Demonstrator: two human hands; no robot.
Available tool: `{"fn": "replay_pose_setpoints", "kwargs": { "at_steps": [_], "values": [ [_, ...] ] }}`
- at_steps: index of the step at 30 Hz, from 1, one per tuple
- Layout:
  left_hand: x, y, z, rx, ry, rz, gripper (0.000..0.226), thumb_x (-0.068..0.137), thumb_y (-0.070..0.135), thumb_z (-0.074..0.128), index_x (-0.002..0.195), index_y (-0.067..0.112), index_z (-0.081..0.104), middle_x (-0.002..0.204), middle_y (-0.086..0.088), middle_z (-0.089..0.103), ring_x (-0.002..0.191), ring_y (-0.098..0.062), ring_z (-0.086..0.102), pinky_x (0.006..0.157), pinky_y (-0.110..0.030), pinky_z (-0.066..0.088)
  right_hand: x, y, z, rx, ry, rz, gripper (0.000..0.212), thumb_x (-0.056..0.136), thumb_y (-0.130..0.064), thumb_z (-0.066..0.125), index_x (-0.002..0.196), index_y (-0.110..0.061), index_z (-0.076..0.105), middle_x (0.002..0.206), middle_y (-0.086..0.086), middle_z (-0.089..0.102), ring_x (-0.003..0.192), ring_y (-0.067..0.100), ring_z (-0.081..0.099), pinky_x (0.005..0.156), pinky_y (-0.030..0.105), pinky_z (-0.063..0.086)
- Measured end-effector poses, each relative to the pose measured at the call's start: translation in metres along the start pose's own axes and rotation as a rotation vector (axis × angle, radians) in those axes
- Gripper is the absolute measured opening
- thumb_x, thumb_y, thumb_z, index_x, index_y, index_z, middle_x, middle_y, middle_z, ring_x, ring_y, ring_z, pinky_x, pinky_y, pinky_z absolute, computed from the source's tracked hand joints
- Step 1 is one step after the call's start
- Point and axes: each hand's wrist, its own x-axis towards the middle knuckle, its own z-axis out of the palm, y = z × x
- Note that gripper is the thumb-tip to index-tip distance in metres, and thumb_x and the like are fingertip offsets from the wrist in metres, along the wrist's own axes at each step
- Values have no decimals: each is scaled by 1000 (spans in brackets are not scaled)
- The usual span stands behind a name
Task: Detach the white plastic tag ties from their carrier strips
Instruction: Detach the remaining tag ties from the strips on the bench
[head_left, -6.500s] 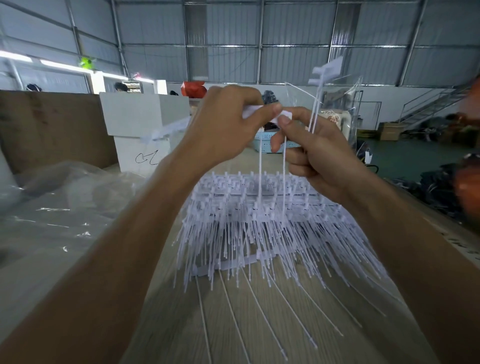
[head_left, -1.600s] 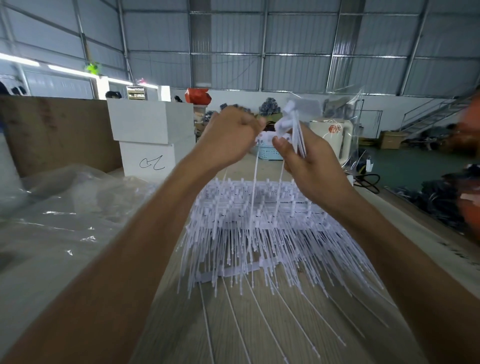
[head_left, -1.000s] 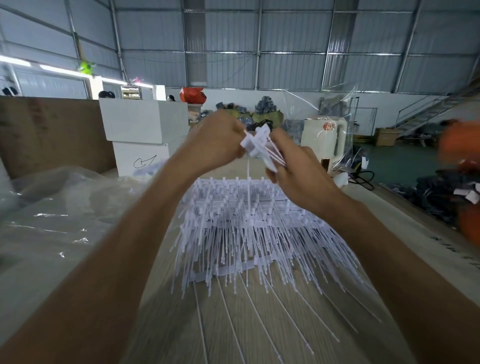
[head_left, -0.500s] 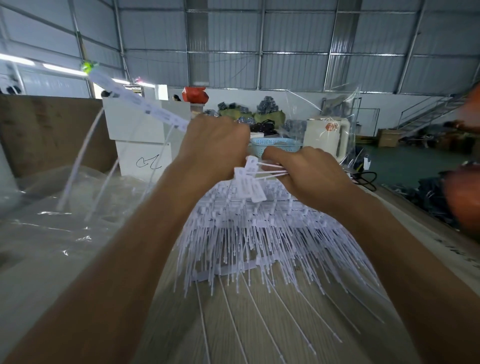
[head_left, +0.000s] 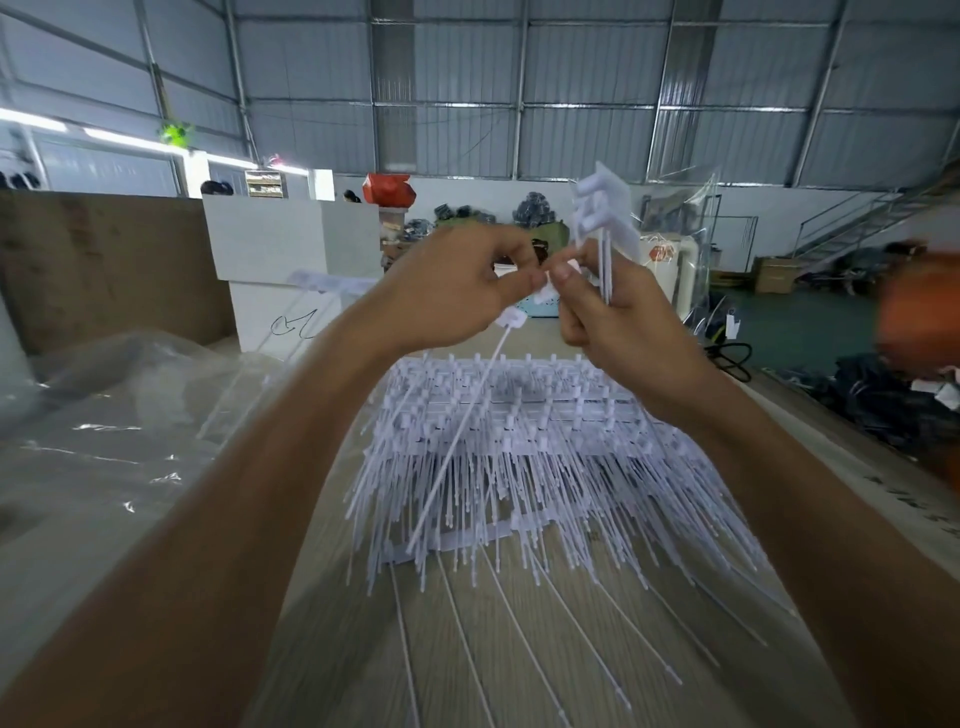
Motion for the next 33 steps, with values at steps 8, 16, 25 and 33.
{"fn": "replay_pose_setpoints", "kwargs": {
  "at_steps": [8,16,25,33],
  "values": [
    [-1,-4,-1,-84,116,-15,22,99,37,59,79,29,55,46,20,53,39,-2,41,53,-29,37,1,6,1,115,74,99,22,104,-22,53,122,-11,53,70,-12,49,51,-2,43,46,10,36],
    [-1,-5,5,-126,180,36,16,100,32,56,87,23,58,42,11,44,36,-8,30,50,-27,29,-4,25,0,-60,-118,220,39,105,-36,50,89,-9,72,54,-7,40,42,1,36,46,11,36],
    [-4,-10,13,-211,-29,-50,17,107,26,42,104,14,54,68,10,58,48,-2,48,62,-32,50,-6,42,2,-96,-69,376,47,109,-37,36,77,-12,59,52,-1,42,44,11,35,44,24,28],
    [-26,2,37,-100,-247,17,12,100,17,58,112,20,58,93,12,61,75,9,59,65,-15,46,-42,22,-5,-92,-47,200,29,108,-24,42,80,-21,50,56,-14,46,42,-1,39,43,10,30]
  ]
}}
